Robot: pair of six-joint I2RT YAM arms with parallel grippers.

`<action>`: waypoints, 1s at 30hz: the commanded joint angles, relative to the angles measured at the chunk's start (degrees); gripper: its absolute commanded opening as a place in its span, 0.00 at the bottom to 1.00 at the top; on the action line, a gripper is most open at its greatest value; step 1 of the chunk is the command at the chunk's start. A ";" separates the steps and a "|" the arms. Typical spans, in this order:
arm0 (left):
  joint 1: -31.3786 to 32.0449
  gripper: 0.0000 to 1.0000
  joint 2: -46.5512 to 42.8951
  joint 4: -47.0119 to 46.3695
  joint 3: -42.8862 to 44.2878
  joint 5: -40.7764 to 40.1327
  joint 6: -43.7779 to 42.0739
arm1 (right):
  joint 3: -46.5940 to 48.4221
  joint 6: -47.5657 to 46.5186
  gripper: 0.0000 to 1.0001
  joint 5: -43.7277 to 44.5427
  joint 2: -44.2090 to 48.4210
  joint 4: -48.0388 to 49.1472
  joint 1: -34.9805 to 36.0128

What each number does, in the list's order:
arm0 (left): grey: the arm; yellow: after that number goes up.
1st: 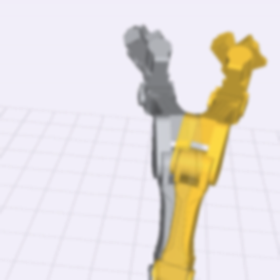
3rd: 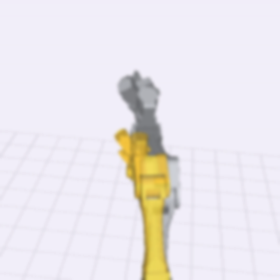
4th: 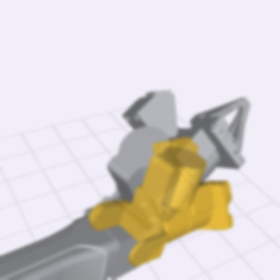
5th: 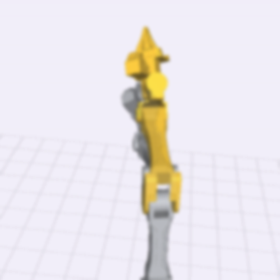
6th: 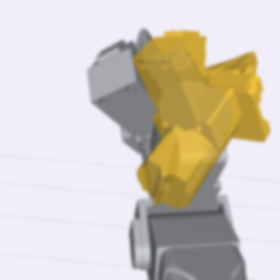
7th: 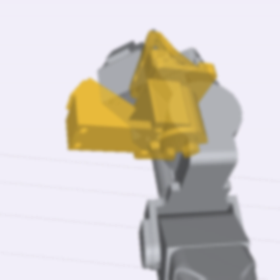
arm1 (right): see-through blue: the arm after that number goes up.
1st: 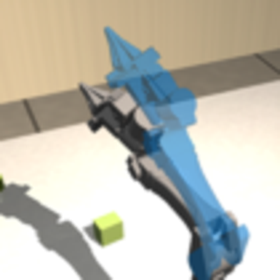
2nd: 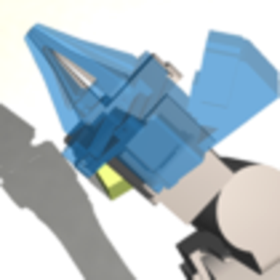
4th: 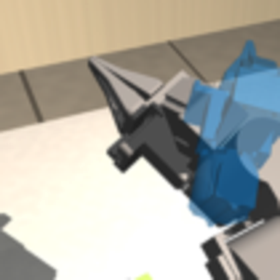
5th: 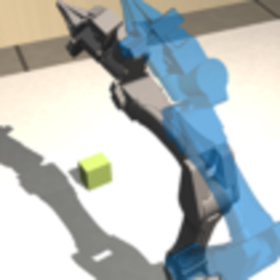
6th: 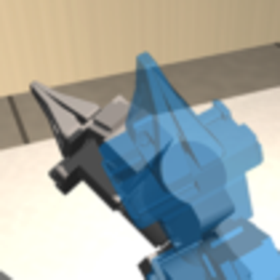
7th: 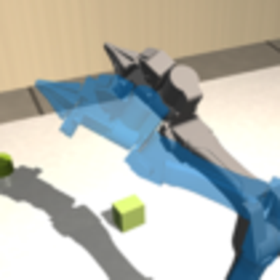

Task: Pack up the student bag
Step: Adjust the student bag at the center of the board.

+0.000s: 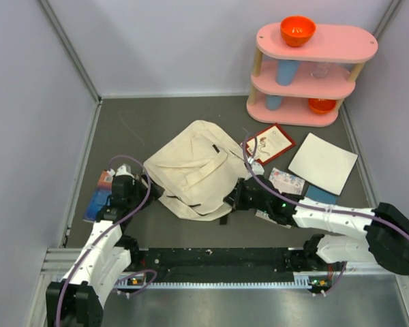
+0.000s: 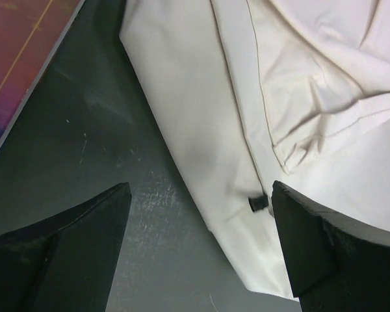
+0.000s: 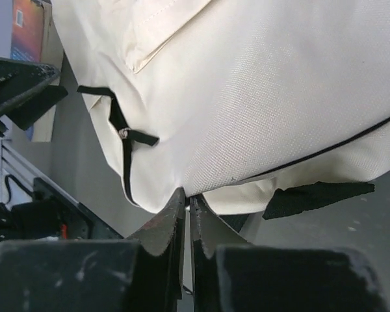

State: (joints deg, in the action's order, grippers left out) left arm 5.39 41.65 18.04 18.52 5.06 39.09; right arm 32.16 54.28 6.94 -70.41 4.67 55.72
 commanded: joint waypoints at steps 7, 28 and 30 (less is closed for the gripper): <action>-0.03 0.94 3.52 -11.00 -5.51 5.83 4.50 | -1.84 -19.66 0.55 -6.05 9.14 -5.90 -4.57; -0.03 0.65 15.48 -22.70 -8.33 8.56 11.36 | 13.54 -23.09 0.54 -13.69 -13.95 2.36 3.43; -0.03 0.59 14.69 -22.88 -9.03 8.74 11.45 | 12.41 -21.42 0.43 -15.81 -17.99 4.99 4.47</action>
State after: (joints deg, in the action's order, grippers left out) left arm 5.28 56.40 -6.39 12.25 12.82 50.06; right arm 43.66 30.33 -3.14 -83.42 3.75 58.46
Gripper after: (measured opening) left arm 0.624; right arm 0.521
